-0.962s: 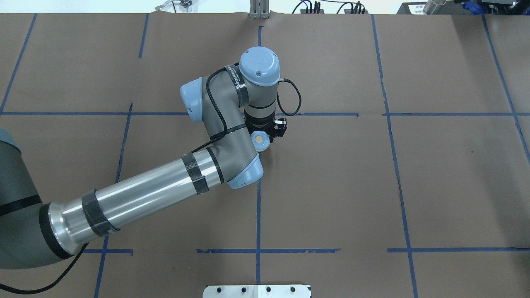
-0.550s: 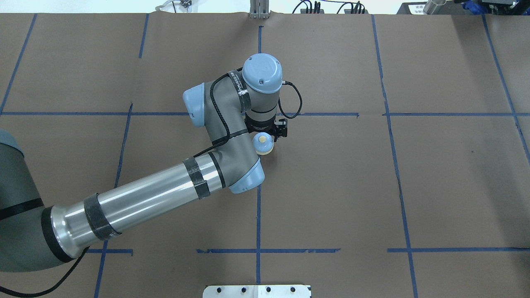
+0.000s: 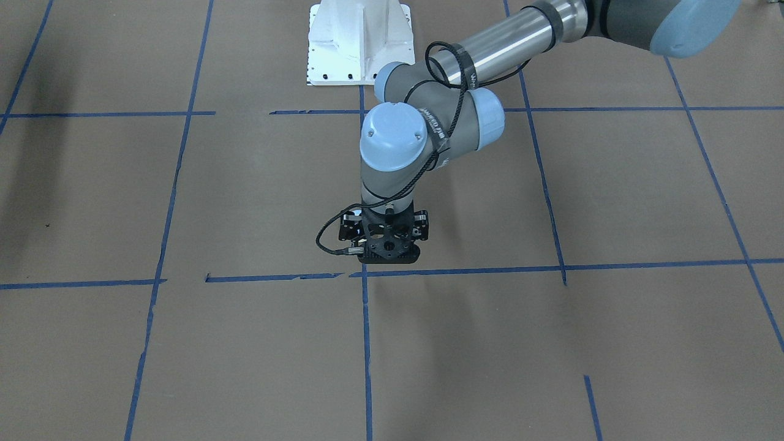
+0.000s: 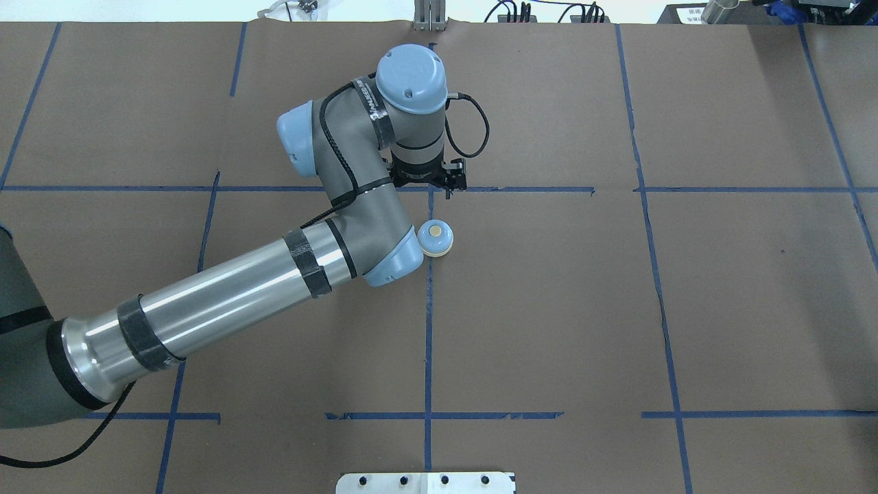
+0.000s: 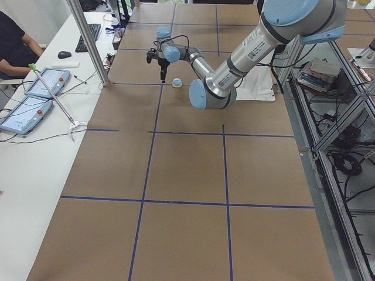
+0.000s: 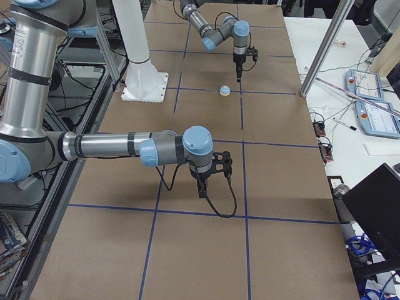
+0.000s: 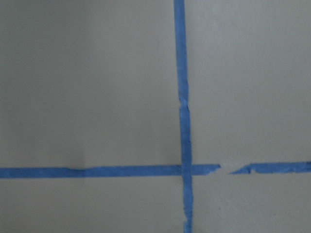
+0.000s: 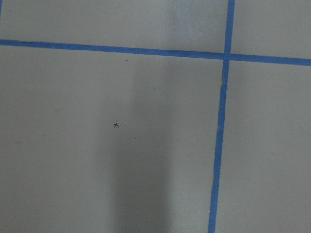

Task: Place and press bell with both arms
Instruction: 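Withdraw the left gripper from the bell while the right arm reaches in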

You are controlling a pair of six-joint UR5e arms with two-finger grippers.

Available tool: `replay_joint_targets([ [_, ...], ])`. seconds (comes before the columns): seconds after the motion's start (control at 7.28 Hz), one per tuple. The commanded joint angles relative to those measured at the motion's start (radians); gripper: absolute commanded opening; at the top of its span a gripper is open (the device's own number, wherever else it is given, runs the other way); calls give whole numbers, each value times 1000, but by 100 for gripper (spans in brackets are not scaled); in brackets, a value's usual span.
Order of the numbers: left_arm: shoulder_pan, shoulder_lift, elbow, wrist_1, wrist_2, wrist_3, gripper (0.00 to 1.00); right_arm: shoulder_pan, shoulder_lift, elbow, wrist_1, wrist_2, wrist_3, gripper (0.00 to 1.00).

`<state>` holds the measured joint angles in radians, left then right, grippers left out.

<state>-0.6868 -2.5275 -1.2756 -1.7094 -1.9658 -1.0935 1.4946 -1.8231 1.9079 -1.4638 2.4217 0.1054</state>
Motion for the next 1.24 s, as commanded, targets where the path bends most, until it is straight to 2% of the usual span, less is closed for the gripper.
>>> replay_joint_targets([
  [0.0,-98,212,-305,1,-72,1,100,-121,60,0,162,4,281,100],
  [0.14,-165,324,-417,-1,-109,10,100,-222,130,0,247,-4,476,100],
  [0.41,-277,525,-583,1,-227,169,100,-395,323,2,273,-76,775,100],
  [0.69,-377,712,-665,1,-263,341,100,-653,517,-4,267,-297,1074,100],
  [0.82,-402,763,-671,2,-265,407,100,-788,615,-30,245,-431,1234,99],
  [0.96,-431,826,-679,-2,-262,459,100,-844,756,-94,158,-490,1336,77],
  [1.1,-465,863,-679,-4,-265,556,100,-856,875,-175,87,-490,1434,34],
])
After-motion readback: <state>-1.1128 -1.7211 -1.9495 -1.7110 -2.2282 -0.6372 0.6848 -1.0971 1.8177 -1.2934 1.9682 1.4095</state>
